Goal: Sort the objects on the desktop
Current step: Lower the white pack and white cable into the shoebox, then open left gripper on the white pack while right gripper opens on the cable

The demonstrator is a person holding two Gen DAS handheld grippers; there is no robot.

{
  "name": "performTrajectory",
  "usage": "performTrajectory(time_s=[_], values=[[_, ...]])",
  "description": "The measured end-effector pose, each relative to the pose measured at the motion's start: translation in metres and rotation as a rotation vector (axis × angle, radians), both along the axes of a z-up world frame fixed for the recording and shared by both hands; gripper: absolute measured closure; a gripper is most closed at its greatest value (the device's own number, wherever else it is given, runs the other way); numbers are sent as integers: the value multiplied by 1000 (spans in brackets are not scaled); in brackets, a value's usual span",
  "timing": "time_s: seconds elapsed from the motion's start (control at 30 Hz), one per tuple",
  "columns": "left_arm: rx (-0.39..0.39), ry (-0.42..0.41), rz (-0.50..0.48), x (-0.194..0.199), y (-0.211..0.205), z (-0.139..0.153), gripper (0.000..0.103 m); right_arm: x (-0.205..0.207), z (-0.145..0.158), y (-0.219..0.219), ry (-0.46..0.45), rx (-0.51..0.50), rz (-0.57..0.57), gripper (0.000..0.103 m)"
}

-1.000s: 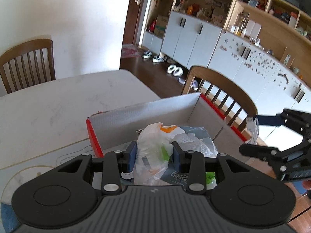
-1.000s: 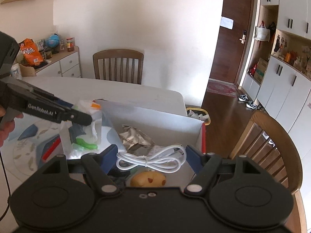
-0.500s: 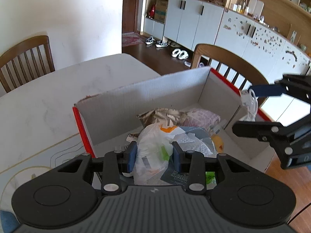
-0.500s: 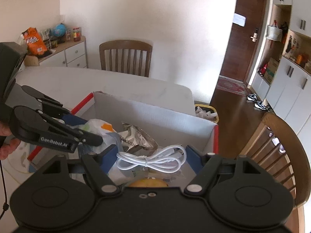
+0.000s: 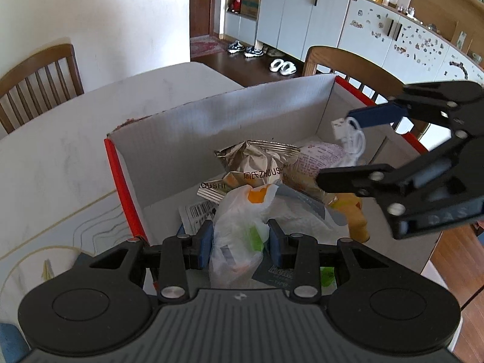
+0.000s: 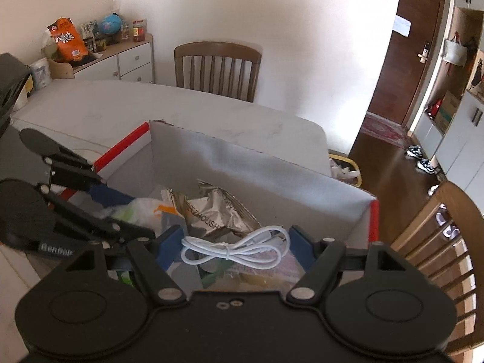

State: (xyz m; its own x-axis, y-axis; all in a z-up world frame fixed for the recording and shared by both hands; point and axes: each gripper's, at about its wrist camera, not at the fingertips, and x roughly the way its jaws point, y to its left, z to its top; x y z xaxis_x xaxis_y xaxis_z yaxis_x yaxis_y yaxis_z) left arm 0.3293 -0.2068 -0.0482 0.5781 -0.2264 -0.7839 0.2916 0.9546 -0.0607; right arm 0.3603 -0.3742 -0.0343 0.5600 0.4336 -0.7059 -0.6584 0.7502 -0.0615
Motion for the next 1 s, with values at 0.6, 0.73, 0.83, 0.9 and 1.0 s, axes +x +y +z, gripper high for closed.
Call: performTrajectory(time_s=[0.6,0.73,0.83,0.9,1.0], values=[[23,31,-10,-5,-11,3,46,18,-22,12,55,-21,20,27],[28,14,-29,-10,-16,5,36,20,-22,12,59,-25,18,26],[18,6,-25,-12,-17,8,31,21,-22,10,64,-26,16,26],[10,6,-21,-12,-16,9,31,21,-21,9,60,-27,13,25],[-9,6,-13,-13,-12,11,30,20,-18,6,54,-21,6,24]])
